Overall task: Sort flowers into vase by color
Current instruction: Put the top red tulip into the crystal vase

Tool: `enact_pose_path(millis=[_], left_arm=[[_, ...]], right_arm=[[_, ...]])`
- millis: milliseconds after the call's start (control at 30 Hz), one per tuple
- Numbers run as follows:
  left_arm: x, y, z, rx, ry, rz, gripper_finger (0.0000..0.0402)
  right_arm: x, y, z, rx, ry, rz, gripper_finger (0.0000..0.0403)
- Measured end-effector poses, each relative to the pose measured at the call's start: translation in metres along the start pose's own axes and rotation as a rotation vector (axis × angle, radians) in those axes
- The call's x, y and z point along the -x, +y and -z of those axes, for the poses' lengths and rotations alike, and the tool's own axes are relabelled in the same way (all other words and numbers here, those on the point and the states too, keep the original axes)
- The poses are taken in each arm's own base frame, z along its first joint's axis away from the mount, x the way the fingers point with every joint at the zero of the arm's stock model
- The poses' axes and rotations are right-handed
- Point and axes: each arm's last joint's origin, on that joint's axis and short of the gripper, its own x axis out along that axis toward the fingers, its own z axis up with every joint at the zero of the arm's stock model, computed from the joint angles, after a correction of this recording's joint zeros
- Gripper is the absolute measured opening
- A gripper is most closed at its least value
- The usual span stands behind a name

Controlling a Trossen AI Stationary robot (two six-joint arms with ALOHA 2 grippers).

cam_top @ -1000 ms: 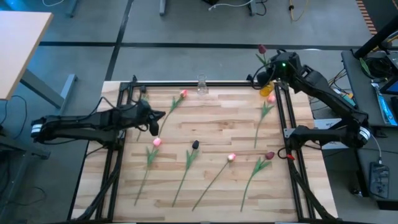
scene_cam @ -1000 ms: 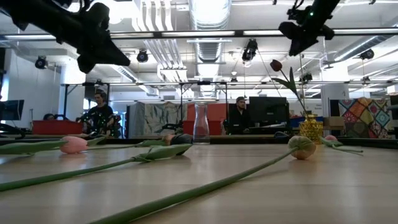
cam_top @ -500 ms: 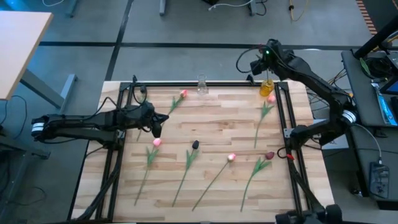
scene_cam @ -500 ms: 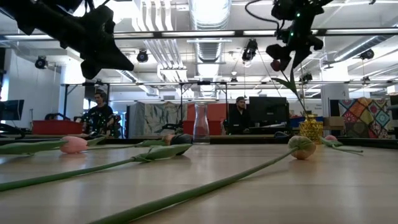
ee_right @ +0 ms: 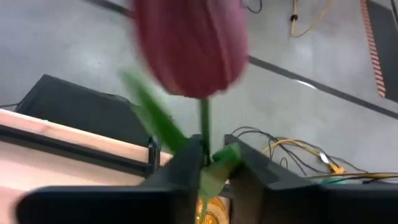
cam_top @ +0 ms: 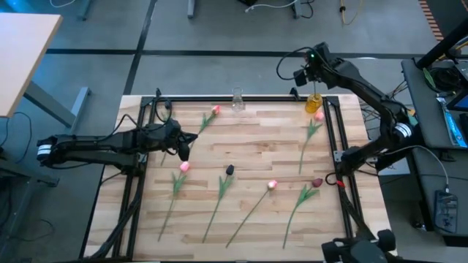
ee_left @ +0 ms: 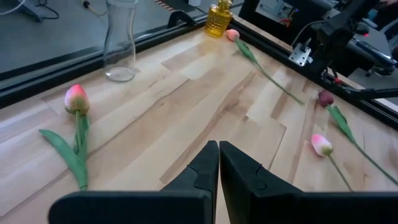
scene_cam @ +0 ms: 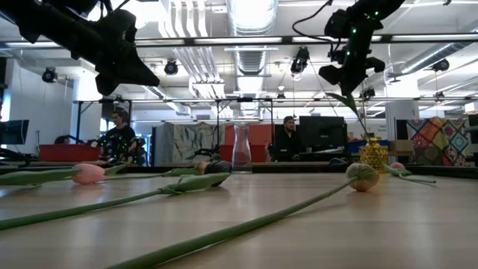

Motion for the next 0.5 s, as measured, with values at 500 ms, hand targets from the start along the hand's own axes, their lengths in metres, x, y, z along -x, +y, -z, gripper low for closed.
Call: enact_pose_path(millis=[500], left_arm=[[0.000,-0.001,-0.004,0.012,-0.047,0.001,0.0000]], right_arm=[[0.117,-0.018,-0.008,-0.126,-0.422,-0.340,0.0009]])
